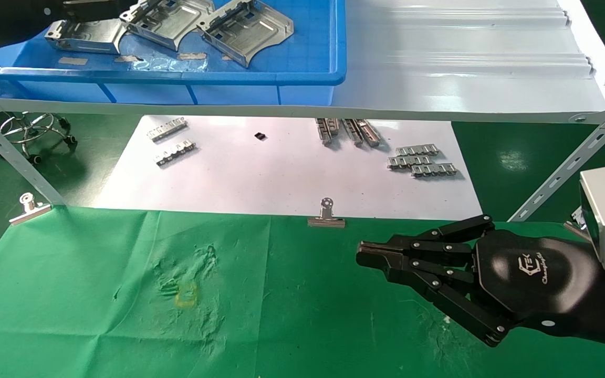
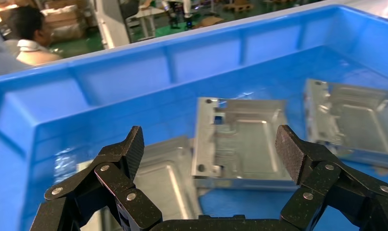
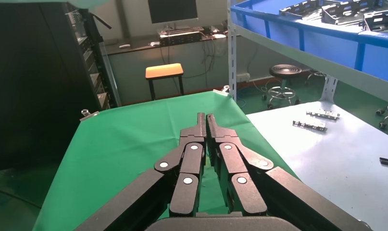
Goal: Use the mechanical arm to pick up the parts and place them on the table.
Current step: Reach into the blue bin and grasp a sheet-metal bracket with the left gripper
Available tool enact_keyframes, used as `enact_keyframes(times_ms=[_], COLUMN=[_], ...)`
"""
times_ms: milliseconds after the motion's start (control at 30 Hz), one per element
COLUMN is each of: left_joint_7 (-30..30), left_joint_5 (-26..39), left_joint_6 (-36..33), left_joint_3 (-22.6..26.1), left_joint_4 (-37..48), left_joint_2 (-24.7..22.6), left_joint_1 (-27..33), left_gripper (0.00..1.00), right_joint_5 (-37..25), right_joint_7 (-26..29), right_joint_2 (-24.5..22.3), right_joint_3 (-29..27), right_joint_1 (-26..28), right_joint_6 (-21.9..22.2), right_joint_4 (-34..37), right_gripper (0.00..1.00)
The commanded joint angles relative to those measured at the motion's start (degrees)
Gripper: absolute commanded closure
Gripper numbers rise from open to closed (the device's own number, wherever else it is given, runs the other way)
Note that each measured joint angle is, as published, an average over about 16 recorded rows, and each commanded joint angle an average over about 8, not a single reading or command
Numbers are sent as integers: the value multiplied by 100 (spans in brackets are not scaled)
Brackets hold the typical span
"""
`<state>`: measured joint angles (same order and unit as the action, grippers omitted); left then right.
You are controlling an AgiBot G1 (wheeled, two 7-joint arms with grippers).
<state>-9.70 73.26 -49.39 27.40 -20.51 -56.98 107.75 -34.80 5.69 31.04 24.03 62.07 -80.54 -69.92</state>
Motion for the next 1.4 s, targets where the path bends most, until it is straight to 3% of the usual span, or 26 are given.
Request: enact_keyframes(times_ms=[33, 133, 200, 333, 433, 900, 1400], left_joint_7=[-62, -104, -123, -131, -133, -235, -111], left_joint_5=[132, 278, 348, 454, 529, 736, 703], left_joint_6=[75, 304, 453, 702, 866, 1362, 1412], left_joint_3=[74, 150, 183, 233, 273, 399, 372], left_joint_4=[202, 473, 634, 878, 1021, 1628, 1840], left_joint_2=[-33, -111, -152, -200, -237, -508, -560], left_joint_1=[161, 293, 355, 447, 502, 673, 719], left_gripper=[1, 13, 32, 77, 97, 100, 100], right_joint_5=[0, 0, 0, 0, 0, 0, 0], right_joint_7=[0, 0, 0, 0, 0, 0, 0], right_joint_2=[0, 0, 0, 0, 0, 0, 0], right_joint_3=[0, 0, 0, 0, 0, 0, 0], right_joint_1=[0, 0, 0, 0, 0, 0, 0], right_joint_6=[0, 0, 0, 0, 0, 0, 0], right_joint_4=[0, 0, 0, 0, 0, 0, 0], right_gripper=[100, 100, 100, 100, 100, 100, 100])
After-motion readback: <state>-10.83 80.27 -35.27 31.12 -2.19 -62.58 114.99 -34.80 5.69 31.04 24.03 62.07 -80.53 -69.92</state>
